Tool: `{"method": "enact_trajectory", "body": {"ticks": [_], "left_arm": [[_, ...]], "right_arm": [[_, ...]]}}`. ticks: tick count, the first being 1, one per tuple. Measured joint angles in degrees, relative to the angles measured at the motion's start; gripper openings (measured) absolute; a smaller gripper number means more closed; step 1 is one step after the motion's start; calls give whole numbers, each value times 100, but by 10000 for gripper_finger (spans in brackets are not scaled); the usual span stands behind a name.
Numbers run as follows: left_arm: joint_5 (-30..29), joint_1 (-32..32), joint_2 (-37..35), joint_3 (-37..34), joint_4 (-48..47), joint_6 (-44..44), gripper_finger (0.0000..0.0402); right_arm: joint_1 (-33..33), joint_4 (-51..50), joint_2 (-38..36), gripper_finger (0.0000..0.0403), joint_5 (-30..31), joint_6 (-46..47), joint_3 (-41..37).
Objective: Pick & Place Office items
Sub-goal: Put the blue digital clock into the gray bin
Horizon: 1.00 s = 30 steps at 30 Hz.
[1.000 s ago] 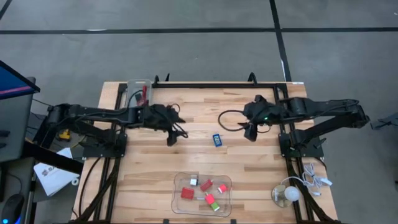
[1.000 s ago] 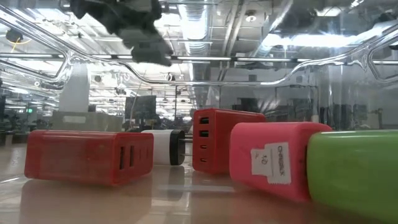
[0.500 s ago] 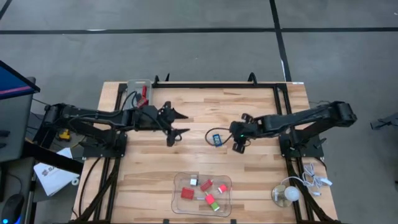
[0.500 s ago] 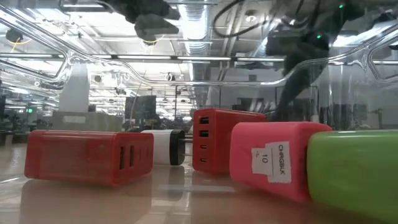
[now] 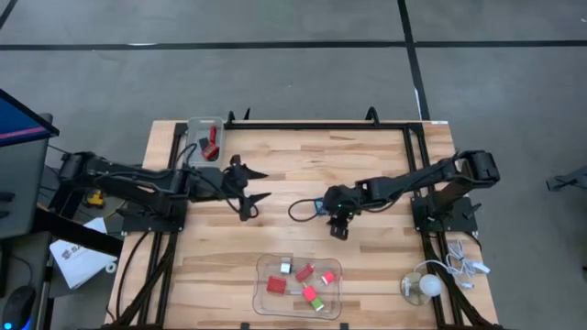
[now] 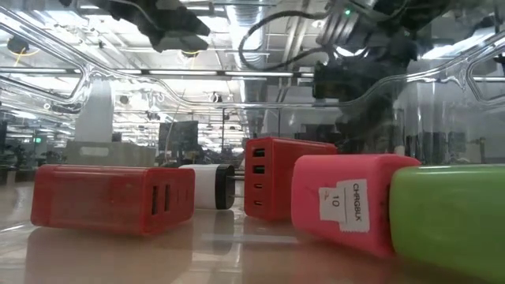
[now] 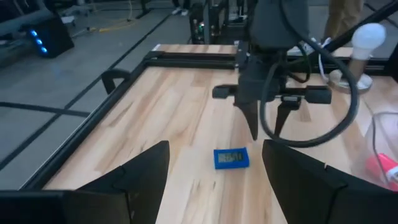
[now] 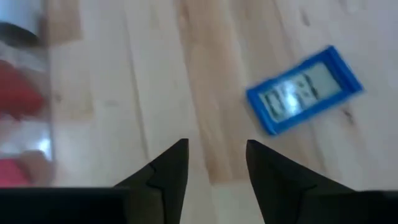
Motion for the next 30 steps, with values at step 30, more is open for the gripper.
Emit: {"method": "enact_trajectory", "body": {"ticks": [30], "left_arm": [[4, -497, -786, -527, 525, -136, 253]], "right_arm": [[-1660, 1464, 1089, 0, -348, -1121, 29]]}}
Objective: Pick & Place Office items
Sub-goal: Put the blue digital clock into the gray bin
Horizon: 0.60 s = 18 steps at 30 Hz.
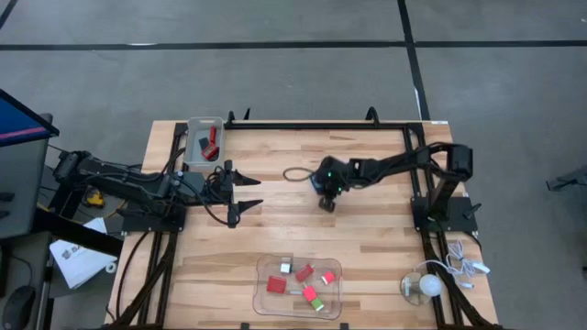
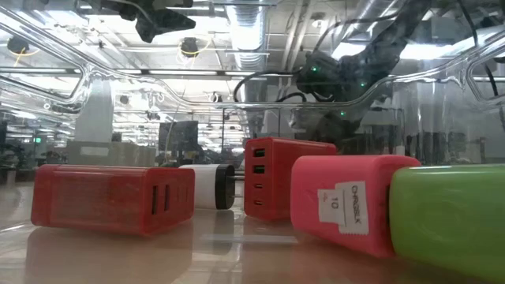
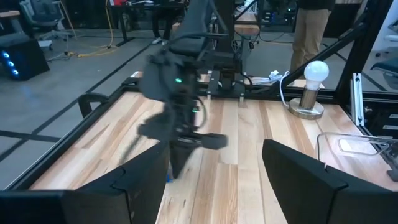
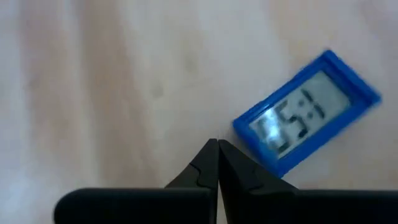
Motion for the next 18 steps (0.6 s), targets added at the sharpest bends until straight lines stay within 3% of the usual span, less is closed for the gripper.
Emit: {"method": "enact_trajectory", "body": {"ticks": [8, 18], "left_arm": [[-322, 25, 451, 9, 93, -143, 253], [-309, 641, 2221, 365, 419, 439, 268]], "right_arm": [[-477, -503, -283, 0, -196, -169, 185], [-414, -982, -1079, 0, 841, 83, 130]]}}
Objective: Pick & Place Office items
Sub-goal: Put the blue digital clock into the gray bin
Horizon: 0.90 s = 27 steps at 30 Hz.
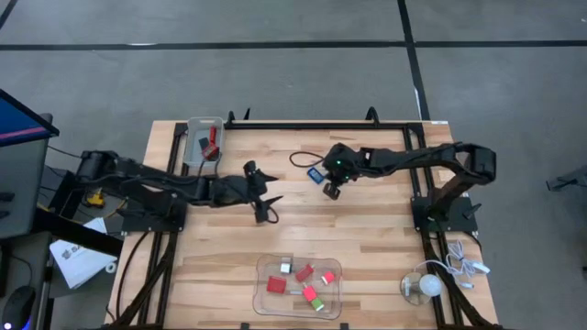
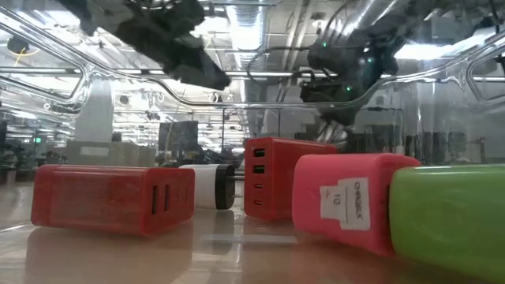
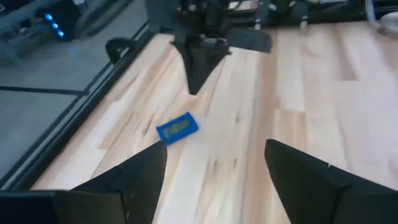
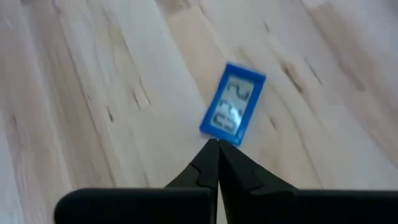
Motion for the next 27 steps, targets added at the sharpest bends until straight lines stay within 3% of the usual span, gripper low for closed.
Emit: {"method": "enact_trajectory", "body": {"ticks": [5, 17, 27], "left_arm": [[5, 8, 223, 319, -43, 37, 279], [7, -275, -436, 359, -235, 39, 269], [-3, -353, -474, 359, -361, 118, 262]], "right_arm": [[-139, -345, 265, 0, -210, 50, -4], [-378, 53, 1265, 0, -315, -310, 223], [-491, 247, 2146, 0, -862, -533, 1442]]}}
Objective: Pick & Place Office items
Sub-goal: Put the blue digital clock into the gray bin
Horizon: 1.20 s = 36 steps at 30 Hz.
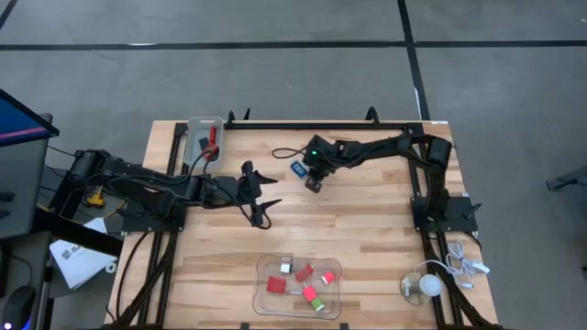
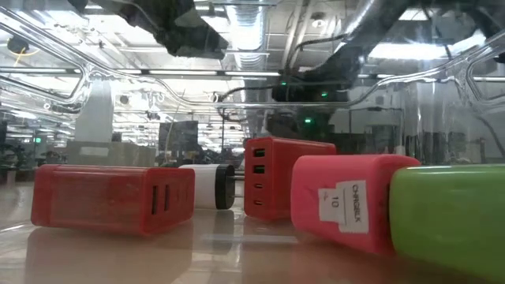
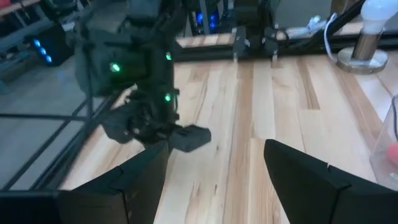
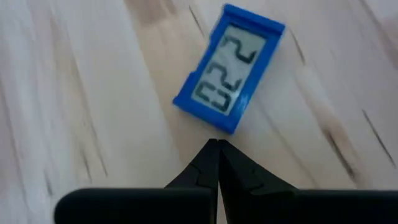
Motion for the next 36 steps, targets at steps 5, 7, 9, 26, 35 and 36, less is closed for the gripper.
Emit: {"method": "enact_trajectory", "body": {"ticks": [5, 7, 9, 26, 35, 36], "left_arm": [[-645, 19, 0, 0, -651, -280, 262], [-1005, 71, 0, -1, -1011, -474, 266], [-1164, 131, 0, -2, -1293, -701, 271], [1239, 1891, 423, 374, -1630, -823, 347], [1985, 2572, 2749, 2876, -3495, -1045, 349], [2110, 2651, 3008, 3135, -3708, -1046, 349]], "right_arm": [[1, 72, 332, 0, 39, -187, 563], [27, 136, 292, 0, 37, -212, 687], [50, 32, 76, 0, 49, -272, 675], [156, -939, -4565, 72, 41, 200, -900], [512, -1202, -5935, 216, 248, 1027, -1489], [571, -1201, -5996, 226, 271, 1065, -1537]]}}
